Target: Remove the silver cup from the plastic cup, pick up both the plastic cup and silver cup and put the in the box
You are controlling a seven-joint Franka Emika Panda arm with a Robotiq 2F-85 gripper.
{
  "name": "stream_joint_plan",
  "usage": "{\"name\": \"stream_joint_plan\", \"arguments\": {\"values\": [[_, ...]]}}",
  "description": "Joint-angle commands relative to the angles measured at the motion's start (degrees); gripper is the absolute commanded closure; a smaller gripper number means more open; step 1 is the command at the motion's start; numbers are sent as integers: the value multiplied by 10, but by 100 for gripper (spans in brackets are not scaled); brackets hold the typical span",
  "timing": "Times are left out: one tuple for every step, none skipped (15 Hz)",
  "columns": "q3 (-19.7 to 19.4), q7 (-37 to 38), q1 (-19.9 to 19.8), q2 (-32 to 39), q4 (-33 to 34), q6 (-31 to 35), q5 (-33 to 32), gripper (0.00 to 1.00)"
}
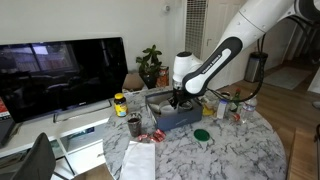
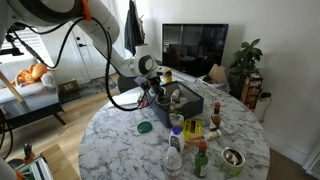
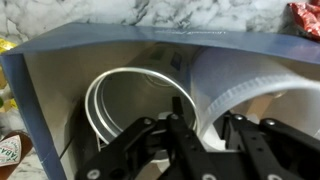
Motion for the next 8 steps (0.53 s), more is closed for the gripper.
{"name": "stream_joint_plan", "arguments": {"values": [[-10, -12, 9, 15, 7, 9, 22, 32], [-11, -12, 10, 15, 6, 10, 24, 23], [-15, -10, 12, 13, 7, 9, 22, 16], [-17, -7, 14, 9, 7, 7, 22, 8], [-18, -7, 14, 3, 7, 6, 23, 2], [-25, -3, 18, -1, 10, 2, 19, 0], [-26, -4, 18, -7, 10, 1, 19, 0], [-31, -1, 21, -14, 11, -3, 16, 0]]}}
